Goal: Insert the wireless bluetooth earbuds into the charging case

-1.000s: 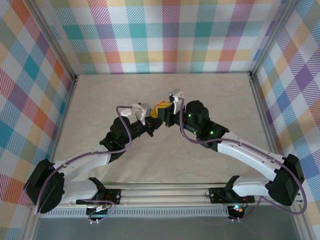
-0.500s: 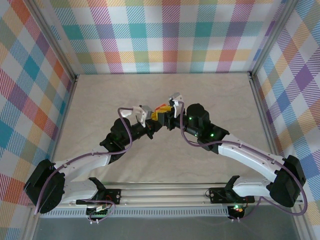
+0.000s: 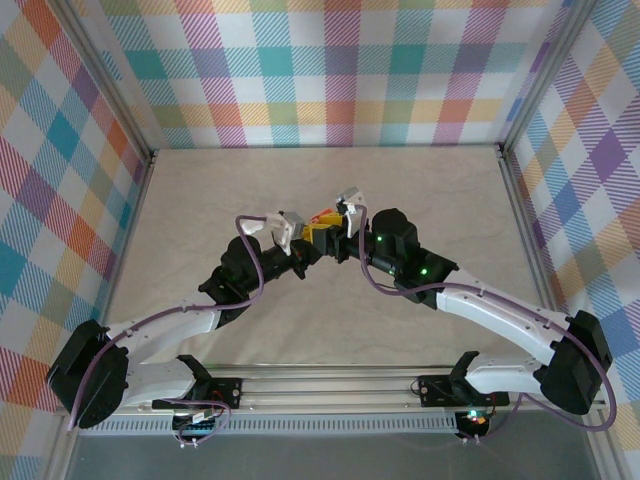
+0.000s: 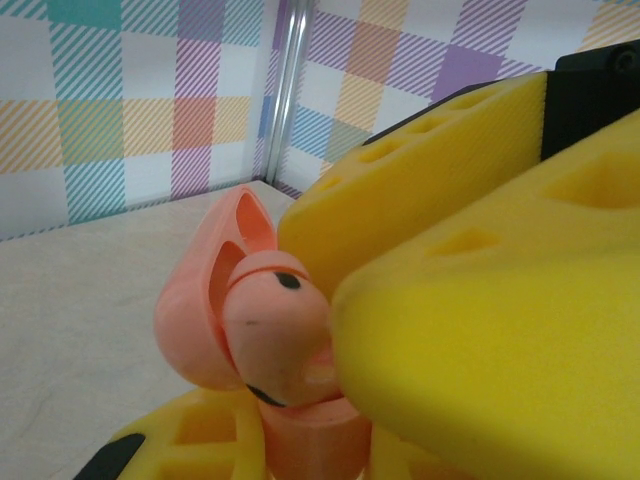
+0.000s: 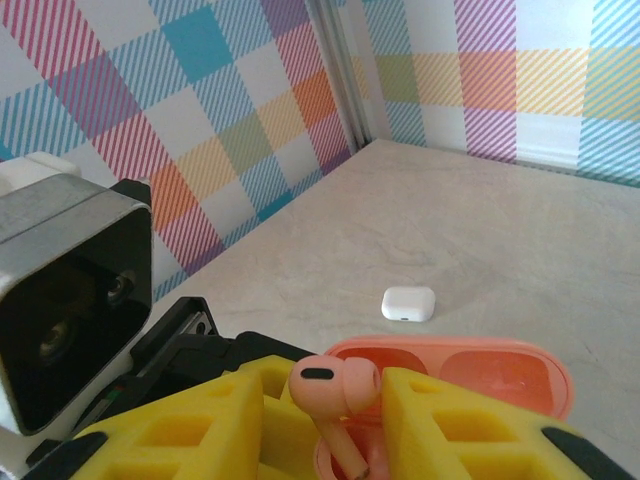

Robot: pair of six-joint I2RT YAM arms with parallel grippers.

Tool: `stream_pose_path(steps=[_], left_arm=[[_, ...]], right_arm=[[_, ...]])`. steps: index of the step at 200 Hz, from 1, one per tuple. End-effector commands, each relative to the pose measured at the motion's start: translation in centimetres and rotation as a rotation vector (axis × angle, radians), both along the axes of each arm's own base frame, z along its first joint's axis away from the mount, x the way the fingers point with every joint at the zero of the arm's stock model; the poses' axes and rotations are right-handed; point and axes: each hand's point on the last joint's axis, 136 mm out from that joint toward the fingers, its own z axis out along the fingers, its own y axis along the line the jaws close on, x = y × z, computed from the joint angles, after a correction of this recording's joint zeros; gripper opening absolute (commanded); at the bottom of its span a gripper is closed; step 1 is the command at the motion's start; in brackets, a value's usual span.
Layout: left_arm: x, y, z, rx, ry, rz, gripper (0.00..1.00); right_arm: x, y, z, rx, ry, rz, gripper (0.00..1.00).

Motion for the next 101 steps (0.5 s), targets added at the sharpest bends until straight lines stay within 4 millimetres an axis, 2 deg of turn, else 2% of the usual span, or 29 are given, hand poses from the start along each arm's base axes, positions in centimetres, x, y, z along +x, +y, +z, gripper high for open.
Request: stream_pose_path(steps=[1,55,101], left_arm=[[-1.5,-0.3,4.0,-0.068,-0.112,-0.056,0.0],[-1.6,-0.3,3.1,-0.041,-0.107,-0.059,0.0],[-1.7,-0.4,2.3,-0.006,-0.103,-0.064,0.0]], right_arm=[[0.5,-0.3,-0.5,-0.021,0.052,-0.042,0.37],[1.7,-2.1,-0.2,-0.025,0.142,-0.183,0.44],[1.4,-1.5,0.0,-0.01,0.203,-0.161,0.47]])
